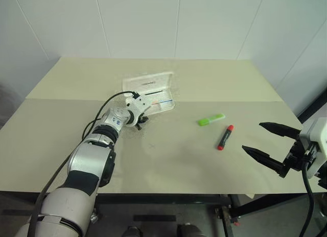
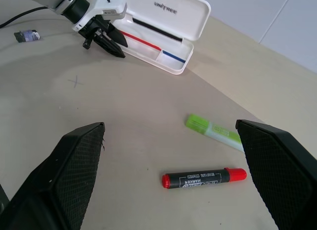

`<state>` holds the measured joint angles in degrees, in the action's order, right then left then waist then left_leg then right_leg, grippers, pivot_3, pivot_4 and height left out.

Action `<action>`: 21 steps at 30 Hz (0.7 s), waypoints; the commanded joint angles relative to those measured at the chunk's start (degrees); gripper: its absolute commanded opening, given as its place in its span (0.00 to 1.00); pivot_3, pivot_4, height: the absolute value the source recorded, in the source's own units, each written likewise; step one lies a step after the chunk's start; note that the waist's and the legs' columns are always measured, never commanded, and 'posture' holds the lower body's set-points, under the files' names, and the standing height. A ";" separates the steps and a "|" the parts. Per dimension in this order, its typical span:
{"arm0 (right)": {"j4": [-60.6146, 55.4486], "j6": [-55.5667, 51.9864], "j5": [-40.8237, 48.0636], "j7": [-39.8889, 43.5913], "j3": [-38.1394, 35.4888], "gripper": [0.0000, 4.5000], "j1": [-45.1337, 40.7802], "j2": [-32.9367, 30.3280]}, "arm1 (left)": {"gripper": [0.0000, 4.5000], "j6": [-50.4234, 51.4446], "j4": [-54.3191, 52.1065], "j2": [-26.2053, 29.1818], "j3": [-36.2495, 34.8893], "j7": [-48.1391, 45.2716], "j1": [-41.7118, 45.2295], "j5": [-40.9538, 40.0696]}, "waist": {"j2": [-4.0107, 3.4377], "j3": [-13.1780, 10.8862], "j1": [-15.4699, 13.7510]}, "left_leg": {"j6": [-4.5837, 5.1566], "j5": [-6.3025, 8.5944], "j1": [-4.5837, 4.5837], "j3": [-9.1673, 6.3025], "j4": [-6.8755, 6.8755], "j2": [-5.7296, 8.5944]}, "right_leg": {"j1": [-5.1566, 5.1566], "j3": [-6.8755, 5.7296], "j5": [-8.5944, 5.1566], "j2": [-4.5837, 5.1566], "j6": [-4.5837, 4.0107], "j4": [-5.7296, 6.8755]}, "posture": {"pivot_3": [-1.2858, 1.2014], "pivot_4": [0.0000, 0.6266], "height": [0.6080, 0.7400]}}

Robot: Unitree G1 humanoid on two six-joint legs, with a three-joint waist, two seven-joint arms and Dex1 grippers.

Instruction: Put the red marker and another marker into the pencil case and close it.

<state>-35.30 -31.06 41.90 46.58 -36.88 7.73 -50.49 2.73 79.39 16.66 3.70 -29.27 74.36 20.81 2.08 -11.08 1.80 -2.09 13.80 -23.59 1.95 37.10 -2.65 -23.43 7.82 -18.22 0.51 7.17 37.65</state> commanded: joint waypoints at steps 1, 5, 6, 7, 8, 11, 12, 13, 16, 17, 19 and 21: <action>-1.25 0.29 0.40 -0.35 -2.81 1.00 -0.36 -0.80 | 0.07 0.70 -0.01 0.18 -0.22 -0.19 -0.41 0.14 | 0.00 0.00 0.02 | 0.00 0.00 0.01 0.02 0.00 0.00 | 0.00 0.03 0.01 0.00 0.02 0.00 | 0.52 0.24 1.00; -0.90 0.32 0.21 -0.29 -2.57 1.00 -0.79 -0.92 | 0.00 0.44 -0.09 0.30 -0.42 -0.53 -0.15 0.13 | 0.01 0.00 0.01 | -0.04 0.03 0.09 0.15 -0.04 0.00 | 0.01 0.18 0.00 0.00 0.04 -0.01 | 0.52 0.24 1.00; -0.83 0.35 0.17 -0.26 -2.51 1.00 -0.90 -0.97 | 0.00 0.22 -0.13 0.36 -0.46 -0.83 0.03 0.08 | 0.01 0.00 0.01 | -0.06 0.05 0.08 0.17 -0.04 0.00 | 0.00 0.21 -0.01 0.00 0.06 -0.02 | 0.52 0.24 1.00; -0.73 0.39 0.12 -0.22 -2.43 1.00 -1.01 -1.01 | 0.00 -0.04 -0.16 0.42 -0.45 -1.11 0.24 0.06 | 0.01 0.01 0.01 | -0.08 0.07 0.07 0.17 -0.05 0.00 | -0.01 0.22 -0.01 0.00 0.07 -0.04 | 0.52 0.24 1.00; -0.68 0.40 0.08 -0.20 -2.36 1.00 -1.11 -1.01 | 0.00 -0.34 -0.21 0.47 -0.48 -1.27 0.48 0.01 | 0.01 0.01 -0.02 | -0.09 0.09 0.07 0.19 -0.05 0.00 | -0.01 0.24 -0.03 0.00 0.09 -0.04 | 0.52 0.24 1.00; -0.62 0.48 -0.03 -0.11 -2.20 1.00 -1.25 -0.96 | 0.00 -1.23 -0.36 0.69 -0.49 -2.36 1.07 -0.15 | 0.01 0.00 -0.10 | -0.10 0.11 0.07 0.19 -0.05 0.00 | -0.01 0.25 -0.05 0.00 0.11 -0.05 | 0.52 0.24 1.00; -0.57 0.52 -0.07 -0.07 -2.16 1.00 -1.29 -0.96 | 0.00 -1.58 -0.40 0.76 -0.34 -2.83 1.22 -0.07 | 0.01 0.00 -0.09 | -0.10 0.12 0.07 0.20 -0.05 0.01 | -0.02 0.25 -0.05 0.00 0.11 -0.06 | 0.52 0.24 1.00; -0.55 0.55 -0.08 -0.04 -2.15 1.00 -1.33 -0.94 | 0.00 -2.24 -0.51 0.88 -0.16 -3.76 1.52 -0.05 | 0.01 0.00 -0.08 | -0.09 0.12 0.06 0.21 -0.05 0.00 | -0.02 0.26 -0.05 0.00 0.11 -0.07 | 0.52 0.24 1.00; -0.39 0.70 -0.19 0.07 -2.06 1.00 -1.47 -0.96 | 0.00 -4.19 -0.90 1.19 0.05 -7.69 2.37 -0.46 | 0.02 0.00 -0.10 | -0.10 0.13 0.05 0.22 -0.06 0.01 | -0.02 0.27 -0.05 0.00 0.11 -0.10 | 0.52 0.24 1.00; -0.29 0.77 -0.21 0.17 -2.03 1.00 -1.53 -0.99 | 0.00 -5.00 -1.07 1.38 0.04 -9.46 2.63 -0.70 | 0.02 0.00 -0.10 | -0.09 0.13 0.04 0.22 -0.06 0.01 | -0.02 0.27 -0.05 0.00 0.11 -0.11 | 0.52 0.24 1.00; -0.06 0.88 -0.27 0.36 -1.95 1.00 -1.66 -1.07 | 0.00 -6.37 -1.36 1.82 0.15 -12.78 2.94 -0.94 | 0.03 0.00 -0.18 | -0.09 0.14 0.02 0.22 -0.07 0.01 | -0.04 0.27 -0.05 0.00 0.11 -0.13 | 0.52 0.24 1.00; 0.19 0.94 -0.31 0.62 -1.88 1.00 -1.87 -1.16 | 0.00 -7.58 -1.72 2.32 -0.28 -16.89 3.13 -1.80 | 0.03 -0.01 -0.19 | -0.09 0.14 0.00 0.23 -0.07 0.01 | -0.04 0.26 -0.06 0.00 0.11 -0.16 | 0.52 0.24 1.00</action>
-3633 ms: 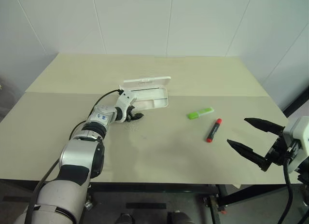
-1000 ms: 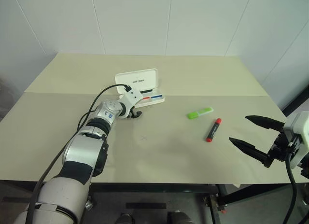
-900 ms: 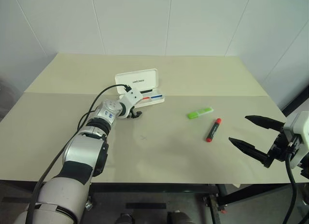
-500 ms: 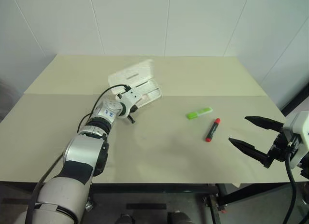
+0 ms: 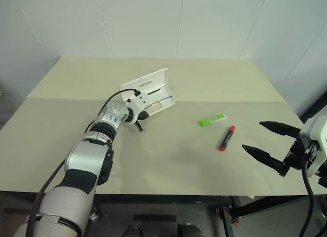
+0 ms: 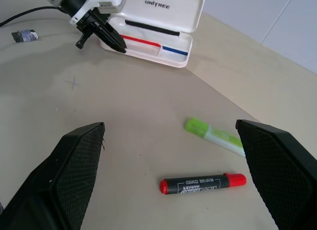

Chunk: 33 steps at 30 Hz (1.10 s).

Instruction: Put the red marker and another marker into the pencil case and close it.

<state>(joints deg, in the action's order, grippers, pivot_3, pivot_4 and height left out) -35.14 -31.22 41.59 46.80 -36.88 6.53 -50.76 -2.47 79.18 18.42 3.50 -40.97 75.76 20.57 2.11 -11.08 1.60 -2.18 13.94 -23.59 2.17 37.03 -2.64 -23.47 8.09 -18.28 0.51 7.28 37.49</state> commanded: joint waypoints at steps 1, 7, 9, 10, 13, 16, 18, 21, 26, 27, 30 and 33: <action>0.24 1.16 -0.05 0.58 -1.81 1.00 -0.83 -0.96 | 0.00 -3.00 -1.72 0.87 -0.25 -7.68 1.74 -2.03 | 0.00 0.00 0.04 | 0.00 0.01 -0.01 0.00 0.00 0.00 | 0.00 0.00 0.00 0.00 0.00 -0.01 | 0.52 0.24 1.00; 1.68 1.53 -0.18 2.20 -1.52 1.00 -1.61 -1.59 | 0.00 -7.22 -2.99 2.29 0.20 -20.66 0.93 -3.37 | 0.01 -0.01 0.21 | 0.02 0.02 -0.06 0.00 0.00 0.00 | -0.05 0.00 0.00 0.00 0.00 -0.02 | 0.52 0.24 1.00; 2.14 1.63 -0.16 3.07 -1.69 1.00 -1.61 -1.87 | 0.00 -9.00 -3.84 2.76 -0.12 -26.79 0.48 -4.63 | 0.01 -0.01 0.31 | 0.02 0.02 -0.05 0.00 -0.01 0.00 | -0.06 0.01 0.00 -0.01 0.00 -0.02 | 0.52 0.24 1.00; 2.41 1.69 -0.11 3.61 -1.89 1.00 -1.57 -2.03 | 0.00 -9.65 -4.31 2.95 -0.21 -29.28 0.20 -5.27 | 0.01 -0.01 0.32 | 0.02 0.02 -0.05 0.00 -0.01 0.00 | -0.06 0.01 0.00 -0.02 -0.01 -0.01 | 0.52 0.24 1.00; 2.70 1.69 0.42 5.88 -2.90 1.00 -0.72 -2.67 | 0.00 -11.62 -6.38 3.75 -0.08 -37.02 -1.62 -7.03 | 0.01 -0.01 0.31 | 0.03 0.02 -0.05 0.00 0.00 -0.01 | -0.05 0.02 -0.01 -0.02 -0.01 -0.01 | 0.52 0.24 1.00; 3.44 2.10 -0.26 6.87 -3.24 1.00 -0.38 -3.06 | 0.00 -12.76 -9.35 4.42 0.23 -42.24 -4.03 -8.72 | 0.01 -0.01 0.33 | 0.04 0.03 -0.04 0.00 0.00 -0.01 | -0.05 0.03 -0.01 -0.02 -0.02 -0.01 | 0.52 0.24 1.00; 3.94 2.36 -0.54 6.90 -3.30 1.00 -0.64 -3.04 | 0.00 -12.66 -11.86 4.82 0.23 -44.29 -5.72 -9.95 | 0.01 -0.01 0.34 | 0.04 0.03 -0.04 0.01 0.01 -0.02 | -0.05 0.04 -0.01 -0.01 -0.02 0.01 | 0.52 0.24 1.00; 4.19 2.53 -0.68 6.83 -3.13 1.00 -0.82 -2.94 | 0.00 -11.51 -15.93 5.38 0.05 -45.97 -8.27 -11.93 | 0.01 -0.01 0.25 | 0.04 0.03 -0.05 -0.01 0.05 -0.03 | -0.06 0.04 -0.01 -0.01 -0.02 0.05 | 0.52 0.24 1.00; 4.69 2.86 -1.08 6.99 -2.55 1.00 -1.06 -2.89 | 0.00 -6.42 -28.47 6.79 0.58 -48.56 -15.29 -16.21 | 0.01 0.00 0.41 | 0.05 0.03 -0.02 0.01 0.07 -0.05 | -0.04 0.08 -0.01 0.00 -0.01 0.09 | 0.52 0.24 1.00; 4.84 2.93 -1.17 7.06 -2.47 1.00 -1.15 -2.87 | 0.00 -5.03 -31.31 7.09 0.83 -48.47 -16.72 -16.95 | 0.01 -0.01 0.43 | 0.05 0.03 0.00 0.01 0.07 -0.05 | -0.04 0.09 -0.01 0.00 -0.01 0.12 | 0.52 0.24 1.00; 5.28 3.23 -1.41 7.27 -2.16 1.00 -1.34 -2.94 | 0.00 -2.21 -37.82 8.17 1.47 -45.77 -20.25 -18.01 | 0.01 -0.01 0.44 | 0.05 0.03 0.02 0.01 0.08 -0.06 | -0.04 0.08 -0.01 -0.01 -0.02 0.16 | 0.52 0.24 1.00; 5.55 3.51 -1.66 7.47 -1.89 1.00 -1.41 -2.94 | 0.00 1.48 -44.20 8.90 1.98 -43.65 -23.66 -18.93 | 0.01 0.00 0.40 | 0.06 0.03 0.04 0.01 0.13 -0.07 | -0.03 0.09 -0.01 0.00 -0.02 0.20 | 0.52 0.24 1.00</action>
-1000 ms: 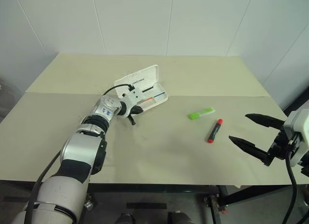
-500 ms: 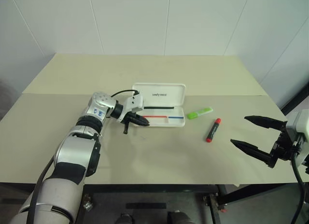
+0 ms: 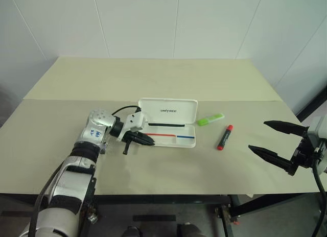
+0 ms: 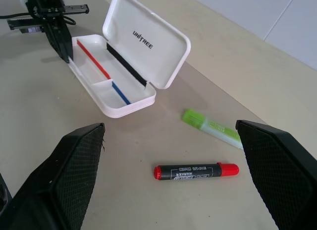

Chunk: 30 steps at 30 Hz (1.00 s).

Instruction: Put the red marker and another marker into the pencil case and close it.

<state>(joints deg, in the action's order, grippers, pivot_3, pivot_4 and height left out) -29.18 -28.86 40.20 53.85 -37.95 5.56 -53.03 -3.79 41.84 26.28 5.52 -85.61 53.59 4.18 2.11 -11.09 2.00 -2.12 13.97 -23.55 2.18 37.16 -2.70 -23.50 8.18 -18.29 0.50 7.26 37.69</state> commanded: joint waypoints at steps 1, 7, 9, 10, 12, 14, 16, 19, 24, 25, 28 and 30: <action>-0.39 1.16 -0.26 0.47 -0.82 1.00 -0.44 -0.67 | 0.00 4.71 -10.00 1.23 0.07 1.16 -3.11 -3.21 | 0.00 0.00 0.03 | 0.00 0.00 0.02 0.01 0.01 0.00 | 0.02 0.01 0.00 0.00 0.00 0.01 | 0.52 0.24 1.00; 0.21 1.49 -0.67 0.79 -0.12 1.00 -0.96 -0.56 | 0.00 10.26 -19.82 1.78 1.66 6.13 -9.86 -3.29 | 0.00 0.00 0.10 | 0.00 0.00 0.06 0.01 0.01 -0.01 | 0.04 0.02 0.00 0.01 -0.01 0.03 | 0.52 0.24 1.00; 0.38 1.53 -0.79 0.84 0.24 1.00 -1.34 -0.52 | 0.00 9.99 -20.70 2.15 2.51 7.68 -11.12 -2.88 | 0.00 0.00 0.19 | 0.01 0.00 0.09 0.02 0.02 -0.01 | 0.06 0.03 0.00 0.01 -0.01 0.03 | 0.52 0.24 1.00; 0.50 1.57 -0.84 0.92 0.39 1.00 -1.50 -0.54 | 0.00 10.42 -21.41 2.28 2.78 8.04 -11.64 -3.23 | 0.00 0.00 0.26 | 0.01 -0.01 0.11 0.03 0.02 -0.01 | 0.06 0.04 0.00 0.01 -0.01 0.04 | 0.52 0.24 1.00; 0.72 1.66 -0.89 1.08 0.58 1.00 -1.71 -0.61 | 0.00 11.48 -23.36 2.44 2.71 8.99 -13.04 -4.21 | 0.00 0.00 0.32 | 0.01 -0.01 0.11 0.03 0.02 -0.01 | 0.06 0.05 0.00 0.01 -0.01 0.04 | 0.52 0.24 1.00; 0.85 1.72 -0.90 1.15 0.74 1.00 -1.83 -0.62 | 0.00 11.11 -23.83 2.78 2.77 9.82 -13.90 -4.40 | 0.00 0.00 0.41 | 0.01 -0.01 0.11 0.04 0.01 -0.01 | 0.06 0.05 0.00 0.01 -0.01 0.04 | 0.52 0.24 1.00; 1.04 1.83 -1.02 1.25 1.11 1.00 -2.04 -0.68 | 0.00 10.90 -23.29 2.93 2.86 10.37 -14.35 -4.52 | 0.00 0.00 0.43 | 0.01 -0.01 0.12 0.05 0.00 -0.01 | 0.07 0.06 -0.01 0.01 -0.01 0.03 | 0.52 0.24 1.00; 1.37 1.80 -1.16 1.38 1.56 1.00 -2.63 -0.76 | 0.00 10.81 -23.07 3.26 2.96 10.59 -15.04 -5.17 | 0.00 0.00 0.64 | 0.01 -0.01 0.14 0.05 0.01 -0.01 | 0.07 0.06 0.00 0.01 -0.01 0.04 | 0.52 0.24 1.00; 1.45 2.08 -1.39 1.67 1.95 1.00 -2.71 -0.66 | 0.00 7.54 -21.72 3.88 3.40 12.08 -15.77 -5.02 | 0.00 0.00 1.14 | 0.01 -0.01 0.17 0.05 0.00 -0.01 | 0.12 0.06 -0.01 0.02 -0.01 0.03 | 0.52 0.24 1.00; 1.57 2.16 -1.42 1.68 2.17 1.00 -2.85 -0.68 | 0.05 7.03 -21.74 3.86 3.35 12.49 -15.96 -5.16 | 0.00 0.00 1.17 | 0.01 -0.01 0.19 0.06 0.00 -0.01 | 0.13 0.07 -0.01 0.02 -0.02 0.03 | 0.52 0.24 1.00; 2.01 2.36 -1.45 1.74 2.82 1.00 -3.45 -0.89 | 0.21 6.99 -22.63 3.98 3.46 12.50 -16.33 -6.17 | 0.00 0.00 1.24 | 0.01 -0.01 0.24 0.07 -0.01 -0.01 | 0.17 0.08 -0.01 0.02 -0.02 0.03 | 0.52 0.24 1.00; 2.35 2.45 -1.51 1.91 3.25 1.00 -3.95 -1.08 | 0.35 7.78 -24.06 4.16 3.41 11.83 -16.70 -7.31 | 0.00 0.00 1.22 | 0.01 -0.01 0.24 0.07 0.00 -0.01 | 0.17 0.09 -0.01 0.02 -0.03 0.03 | 0.52 0.24 1.00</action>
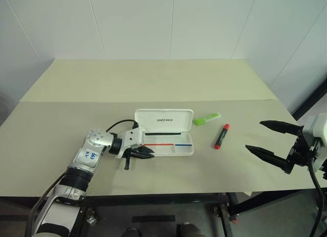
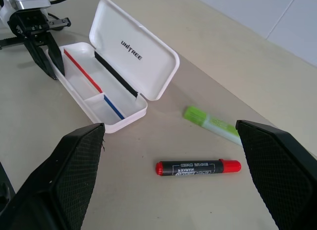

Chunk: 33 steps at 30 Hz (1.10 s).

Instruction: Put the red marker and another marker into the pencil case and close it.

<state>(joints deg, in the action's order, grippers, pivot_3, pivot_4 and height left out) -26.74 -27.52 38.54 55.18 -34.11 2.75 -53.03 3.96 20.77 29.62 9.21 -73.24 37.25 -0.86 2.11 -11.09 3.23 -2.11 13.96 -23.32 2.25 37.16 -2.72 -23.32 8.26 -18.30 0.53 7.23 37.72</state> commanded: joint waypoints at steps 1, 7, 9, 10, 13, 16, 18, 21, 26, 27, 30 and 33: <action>0.12 1.17 0.06 0.73 -0.37 1.00 -1.43 -1.14 | 0.42 0.33 -4.00 1.07 -0.28 -1.15 -0.69 -2.84 | 0.00 0.00 0.01 | 0.00 0.00 0.00 0.00 0.00 0.00 | 0.00 0.00 0.00 0.00 0.00 0.00 | 0.52 0.24 1.00; 1.05 1.36 -0.43 1.50 0.77 1.00 -2.87 -1.20 | 0.86 2.92 -10.67 3.12 0.03 -3.89 -3.17 -6.19 | 0.00 0.00 0.03 | 0.00 0.01 0.00 0.01 -0.09 -0.02 | -0.02 -0.01 -0.03 0.00 -0.04 -0.03 | 0.52 0.24 1.00; 1.51 1.52 -0.52 1.69 1.43 1.00 -3.50 -1.29 | 0.99 4.59 -13.19 3.79 -0.17 -4.72 -3.80 -7.80 | 0.00 0.00 0.03 | 0.00 0.01 0.00 0.01 -0.09 -0.02 | -0.02 -0.01 -0.03 0.00 -0.05 -0.03 | 0.52 0.24 1.00; 1.70 1.61 -0.57 1.76 1.80 1.00 -3.78 -1.32 | 0.99 5.49 -14.51 4.20 -0.32 -5.26 -4.13 -8.73 | 0.00 0.00 0.05 | 0.00 0.01 0.00 0.01 -0.08 -0.02 | -0.01 0.00 -0.03 0.01 -0.05 -0.03 | 0.52 0.24 1.00; 2.08 1.78 -0.92 1.76 2.77 1.00 -4.48 -1.14 | 0.99 8.25 -17.99 5.41 -0.89 -6.20 -4.98 -11.41 | 0.00 0.00 0.11 | 0.00 0.01 0.00 0.04 -0.06 -0.02 | -0.02 0.01 -0.03 0.02 -0.05 -0.04 | 0.52 0.24 1.00; 1.97 1.19 -1.50 0.82 3.84 1.00 -4.87 -0.81 | 0.99 11.36 -21.06 6.61 -1.78 -6.88 -5.44 -14.73 | 0.00 0.00 0.14 | 0.01 0.01 0.02 0.02 -0.07 -0.03 | -0.01 0.00 -0.04 0.01 -0.07 -0.03 | 0.52 0.24 1.00; 1.75 0.89 -2.05 -1.36 4.71 1.00 -5.54 0.24 | 0.99 13.01 -21.91 6.92 -3.00 -6.80 -5.30 -17.16 | 0.00 0.00 0.16 | 0.00 0.01 0.02 0.02 -0.07 -0.03 | -0.01 0.00 -0.04 0.02 -0.07 -0.04 | 0.52 0.24 1.00; 1.04 0.62 -4.00 -6.84 6.78 1.00 -6.90 2.61 | 0.99 13.12 -20.71 7.28 -4.98 -6.61 -4.41 -19.64 | 0.00 0.00 0.29 | 0.01 0.01 0.02 0.02 -0.07 -0.04 | -0.01 0.00 -0.04 0.02 -0.08 -0.04 | 0.52 0.24 1.00; -1.93 -2.02 -8.71 -19.87 11.86 1.00 -8.67 9.61 | 0.99 7.87 -13.53 6.10 -7.47 -4.59 -2.19 -19.39 | 0.00 0.00 0.26 | 0.00 0.00 0.01 0.02 -0.07 -0.04 | -0.05 -0.01 -0.06 0.01 -0.11 -0.04 | 0.52 0.24 1.00; -2.60 -2.77 -9.88 -22.85 13.04 1.00 -8.83 11.48 | 0.99 6.07 -11.14 5.63 -8.02 -4.14 -1.45 -19.24 | 0.00 0.00 0.23 | 0.00 0.00 0.02 0.03 -0.08 -0.04 | -0.05 0.00 -0.06 0.02 -0.11 -0.04 | 0.52 0.24 1.00; -3.85 -4.60 -12.67 -30.10 15.35 1.00 -9.36 16.23 | 0.99 1.37 -5.36 4.57 -9.06 -4.87 0.36 -19.77 | 0.00 0.00 0.17 | 0.00 0.00 -0.01 0.04 -0.08 -0.03 | -0.09 0.00 -0.07 0.02 -0.12 -0.04 | 0.52 0.24 1.00; -3.75 -7.89 -16.09 -38.14 17.84 1.00 -10.96 21.09 | 0.99 -1.34 -0.69 3.29 -10.70 -9.60 2.21 -23.28 | 0.00 0.00 0.21 | 0.00 0.01 -0.06 0.08 -0.11 -0.02 | -0.14 0.01 -0.07 0.03 -0.13 -0.06 | 0.52 0.24 1.00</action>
<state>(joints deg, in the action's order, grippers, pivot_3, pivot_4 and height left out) -28.38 -34.31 24.22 21.28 -16.52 -7.20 -32.81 4.62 19.14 33.31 0.49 -80.29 37.93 -21.25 2.11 -11.09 3.44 -2.11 13.97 -23.39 2.34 37.03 -2.74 -23.50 8.27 -18.37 0.56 7.10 37.66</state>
